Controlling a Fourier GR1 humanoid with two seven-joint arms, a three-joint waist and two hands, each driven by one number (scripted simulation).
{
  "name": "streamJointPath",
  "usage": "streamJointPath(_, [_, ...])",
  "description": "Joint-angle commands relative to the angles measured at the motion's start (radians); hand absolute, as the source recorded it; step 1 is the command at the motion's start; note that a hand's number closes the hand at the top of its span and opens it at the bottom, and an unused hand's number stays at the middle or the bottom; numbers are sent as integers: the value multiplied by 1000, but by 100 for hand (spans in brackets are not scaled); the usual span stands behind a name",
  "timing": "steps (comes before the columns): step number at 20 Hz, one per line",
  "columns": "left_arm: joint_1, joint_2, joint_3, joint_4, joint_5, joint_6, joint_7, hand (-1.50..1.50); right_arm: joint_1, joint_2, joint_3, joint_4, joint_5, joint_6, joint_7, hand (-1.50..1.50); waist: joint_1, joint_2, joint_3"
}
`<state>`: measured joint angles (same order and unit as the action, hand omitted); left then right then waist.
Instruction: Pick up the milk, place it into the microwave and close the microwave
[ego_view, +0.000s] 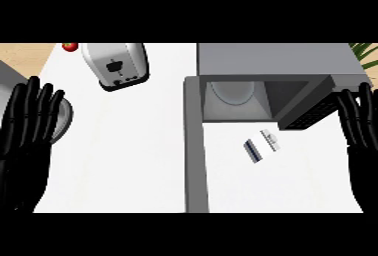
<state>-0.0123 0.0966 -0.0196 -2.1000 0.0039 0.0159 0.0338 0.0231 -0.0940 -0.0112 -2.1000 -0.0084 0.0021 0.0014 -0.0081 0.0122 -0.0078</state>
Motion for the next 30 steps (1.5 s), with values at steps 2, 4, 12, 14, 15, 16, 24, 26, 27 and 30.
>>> streamJointPath(2, [20, 28, 54, 15, 59, -62, -28, -150, 64, 3, 39, -14, 34, 40, -46, -150, 7, -13, 8])
streamJointPath(4, [-2, 85, 119, 23, 127, -116, -3, -150, 39, -11, 65, -47, 31, 61, -7, -150, 8, -13, 8])
streamJointPath(12, [102, 99, 256, -104, 478, -186, 161, -150, -6, -37, 49, 10, -124, 176, 4, -150, 15, -14, 8])
streamJointPath(14, [176, 86, 271, -118, 500, -235, 122, -150, 31, -10, 70, 0, -95, 162, -11, -150, 14, -14, 8])
streamJointPath(15, [201, 74, 271, -129, 493, -240, 116, -150, 30, -29, 41, -78, -121, 146, 85, -150, 12, -14, 7])
streamJointPath(16, [269, 72, 285, -143, 522, -288, 92, -150, 21, -12, 54, 64, -62, 158, -44, -150, 18, -14, 8])
streamJointPath(24, [324, 61, 382, -253, 611, -298, 180, -150, 18, -22, 25, 134, -3, 158, -51, -150, 16, -13, 8])
streamJointPath(26, [371, 74, 412, -306, 674, -329, 200, -150, -20, -20, -15, 216, -6, 143, -78, -150, 21, -13, 8])
streamJointPath(27, [347, 129, 507, -215, 757, -373, 184, -150, 12, -9, -3, 174, -17, 139, -48, -150, 18, -14, 8])
streamJointPath(30, [377, 69, 451, -285, 706, -357, 201, -150, 20, -8, -26, 315, 30, 131, -164, -150, 17, -13, 8])
